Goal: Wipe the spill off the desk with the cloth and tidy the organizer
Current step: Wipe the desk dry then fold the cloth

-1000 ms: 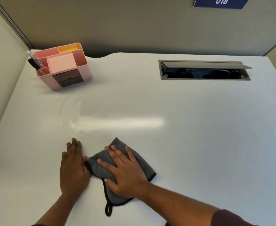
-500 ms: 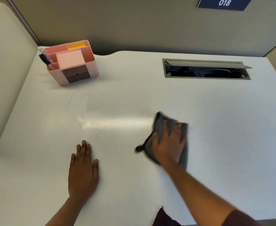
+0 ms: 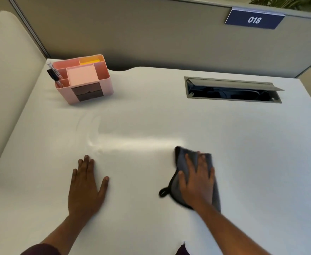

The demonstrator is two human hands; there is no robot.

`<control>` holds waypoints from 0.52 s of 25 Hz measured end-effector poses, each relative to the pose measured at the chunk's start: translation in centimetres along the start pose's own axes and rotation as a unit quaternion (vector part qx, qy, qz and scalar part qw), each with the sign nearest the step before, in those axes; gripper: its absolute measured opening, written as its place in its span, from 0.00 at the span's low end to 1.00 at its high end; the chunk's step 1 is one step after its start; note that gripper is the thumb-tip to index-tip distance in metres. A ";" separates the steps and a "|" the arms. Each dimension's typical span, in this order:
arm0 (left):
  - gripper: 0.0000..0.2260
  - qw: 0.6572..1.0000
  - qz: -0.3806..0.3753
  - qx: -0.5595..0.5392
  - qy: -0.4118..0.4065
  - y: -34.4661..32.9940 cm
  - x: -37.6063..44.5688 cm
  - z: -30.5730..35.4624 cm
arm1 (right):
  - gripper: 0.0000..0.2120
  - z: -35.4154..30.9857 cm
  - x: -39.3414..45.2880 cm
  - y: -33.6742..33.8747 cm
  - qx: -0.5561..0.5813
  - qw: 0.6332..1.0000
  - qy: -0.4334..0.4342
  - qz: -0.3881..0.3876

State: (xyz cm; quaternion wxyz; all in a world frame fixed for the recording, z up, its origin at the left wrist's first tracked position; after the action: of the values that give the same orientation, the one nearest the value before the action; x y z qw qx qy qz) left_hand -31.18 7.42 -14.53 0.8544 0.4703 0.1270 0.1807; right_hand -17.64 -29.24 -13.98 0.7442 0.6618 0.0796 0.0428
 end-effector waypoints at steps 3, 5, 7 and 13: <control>0.37 1.000 -0.005 0.010 -0.018 -0.1 1.6 -0.2 | 0.33 3.1 7.5 0.5 0.015 0.994 -0.106 -0.025; 0.37 0.999 -0.010 0.020 -0.023 -0.4 1.9 -0.3 | 0.35 2.6 12.9 0.8 0.039 0.987 -0.150 -0.040; 0.37 0.999 -0.010 0.028 -0.025 -0.6 1.8 -0.3 | 0.36 0.7 17.8 1.2 0.058 0.983 -0.170 -0.046; 0.37 0.999 0.000 0.023 -0.033 -0.7 2.0 -0.4 | 0.37 -17.5 24.6 4.2 0.032 0.999 0.023 -0.017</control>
State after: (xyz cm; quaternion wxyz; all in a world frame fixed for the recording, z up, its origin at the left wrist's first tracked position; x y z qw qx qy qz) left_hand -29.41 8.22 -15.38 0.8472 0.4952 0.1029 0.1625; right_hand 3.67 -7.44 -13.34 0.7211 0.6828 0.1094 0.0431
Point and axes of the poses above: each hand's wrist, its own x-axis towards the middle knuckle, its own y-axis out of the back of the hand, z = x × y, the point moved 8 cm from there along x, towards the middle knuckle, and after that the axes turned 13 degrees about -x, right-handed, at the moved point
